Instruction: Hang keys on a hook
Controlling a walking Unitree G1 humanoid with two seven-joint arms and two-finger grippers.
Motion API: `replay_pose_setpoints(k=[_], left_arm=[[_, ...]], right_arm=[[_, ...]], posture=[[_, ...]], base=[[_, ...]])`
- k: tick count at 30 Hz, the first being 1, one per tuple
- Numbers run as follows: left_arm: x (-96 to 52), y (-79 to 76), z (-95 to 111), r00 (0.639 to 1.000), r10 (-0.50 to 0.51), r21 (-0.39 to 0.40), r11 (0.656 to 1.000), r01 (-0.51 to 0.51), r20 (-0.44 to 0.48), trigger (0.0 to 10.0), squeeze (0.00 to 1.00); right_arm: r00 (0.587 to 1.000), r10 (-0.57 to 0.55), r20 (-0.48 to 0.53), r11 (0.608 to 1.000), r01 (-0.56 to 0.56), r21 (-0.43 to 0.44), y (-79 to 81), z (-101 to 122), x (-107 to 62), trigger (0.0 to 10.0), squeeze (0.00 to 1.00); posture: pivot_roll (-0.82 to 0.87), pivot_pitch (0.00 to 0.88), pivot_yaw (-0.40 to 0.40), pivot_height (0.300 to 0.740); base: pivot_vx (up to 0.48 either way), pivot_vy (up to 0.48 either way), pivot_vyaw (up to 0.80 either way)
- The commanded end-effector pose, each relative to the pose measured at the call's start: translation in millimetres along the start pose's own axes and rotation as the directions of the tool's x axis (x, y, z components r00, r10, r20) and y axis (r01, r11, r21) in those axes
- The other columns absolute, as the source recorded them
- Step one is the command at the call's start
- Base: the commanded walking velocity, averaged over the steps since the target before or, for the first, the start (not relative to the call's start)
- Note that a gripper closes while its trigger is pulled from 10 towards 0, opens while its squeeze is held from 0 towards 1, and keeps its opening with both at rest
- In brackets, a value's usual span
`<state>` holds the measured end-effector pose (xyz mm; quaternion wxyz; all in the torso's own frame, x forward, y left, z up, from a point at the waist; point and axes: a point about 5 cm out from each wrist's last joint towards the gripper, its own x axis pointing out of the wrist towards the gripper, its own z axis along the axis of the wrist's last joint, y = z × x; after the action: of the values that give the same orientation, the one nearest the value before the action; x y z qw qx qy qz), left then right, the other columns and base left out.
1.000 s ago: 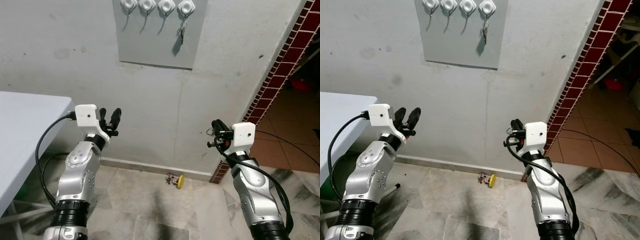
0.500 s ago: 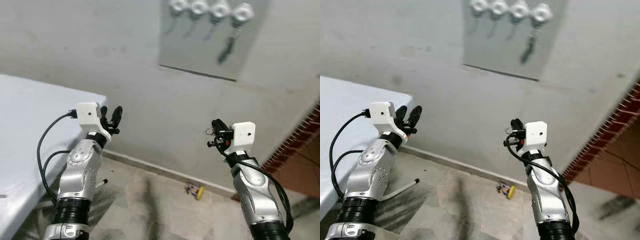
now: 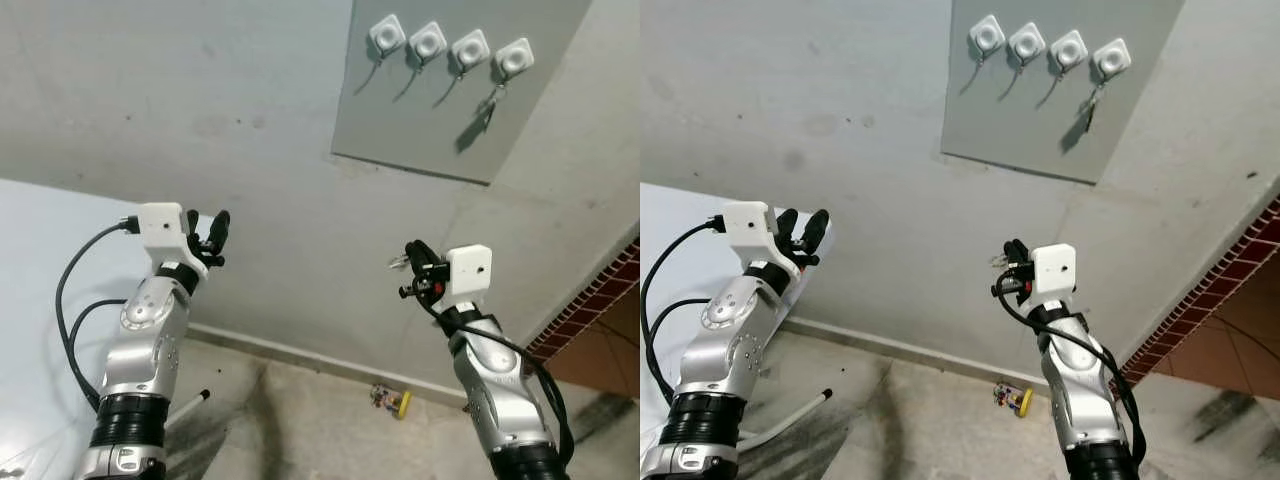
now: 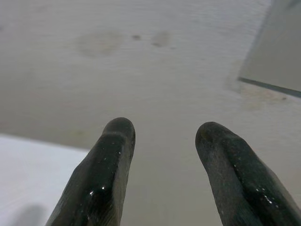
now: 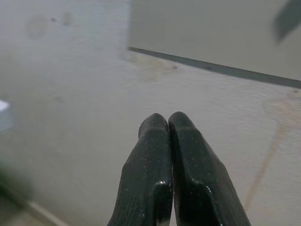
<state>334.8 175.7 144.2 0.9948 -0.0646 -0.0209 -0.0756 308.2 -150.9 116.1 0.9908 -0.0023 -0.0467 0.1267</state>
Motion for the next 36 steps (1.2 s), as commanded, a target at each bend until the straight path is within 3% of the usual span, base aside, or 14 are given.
replay_pose_setpoints(k=[1, 17, 24, 28, 33, 36], left_arm=[[3.7, -12.4, 1, 0.999, -0.040, 0.018, 0.999, 0.040, 0.003, 10.0, 0.00], [3.7, -13.6, 1, 0.999, -0.043, 0.007, 0.999, 0.043, 0.005, 10.0, 0.00], [2.8, -31.8, 16, 0.988, -0.122, 0.088, 0.990, 0.114, 0.094, 10.0, 0.00], [0.5, -48.2, 24, 0.969, -0.215, 0.172, 0.966, 0.193, 0.121, 10.0, 0.00], [-2.2, -61.3, 32, 0.944, -0.295, 0.206, 0.943, 0.262, 0.147, 10.0, 0.00], [-6.0, -70.8, 38, 0.918, -0.362, 0.222, 0.920, 0.324, 0.159, 10.0, 0.00]], right_arm=[[0.999, -0.038, 0.012, 0.999, 0.038, -0.013, -10.6, 3, -2.6, 10.0, 0.00], [0.999, -0.038, 0.010, 0.999, 0.038, -0.014, -10.5, 3, -3.2, 10.0, 0.00], [1.000, -0.026, 0.001, 1.000, 0.026, -0.015, -8.3, 1, -3.9, 10.0, 0.00], [1.000, -0.020, 0.001, 1.000, 0.020, -0.018, -8.4, 2, -4.2, 10.0, 0.00], [1.000, -0.001, 0.013, 1.000, 0.001, -0.019, -6.9, 6, -3.6, 10.0, 0.00], [0.997, 0.064, 0.050, 0.998, -0.064, -0.001, -0.1, 17, -2.2, 10.0, 0.00]], posture=[[-0.02, 0.024, -0.047, 0.740], [-0.02, 0.030, -0.047, 0.740], [-0.02, 0.035, -0.049, 0.740], [-0.02, 0.040, -0.051, 0.740], [-0.02, 0.048, -0.051, 0.740], [-0.02, 0.053, -0.049, 0.740]], base=[[0.465, 0.000, 0.00], [0.469, 0.000, 0.00], [0.000, 0.000, 0.00], [0.000, 0.000, 0.00], [0.000, 0.000, 0.00], [0.000, 0.000, 0.00]])
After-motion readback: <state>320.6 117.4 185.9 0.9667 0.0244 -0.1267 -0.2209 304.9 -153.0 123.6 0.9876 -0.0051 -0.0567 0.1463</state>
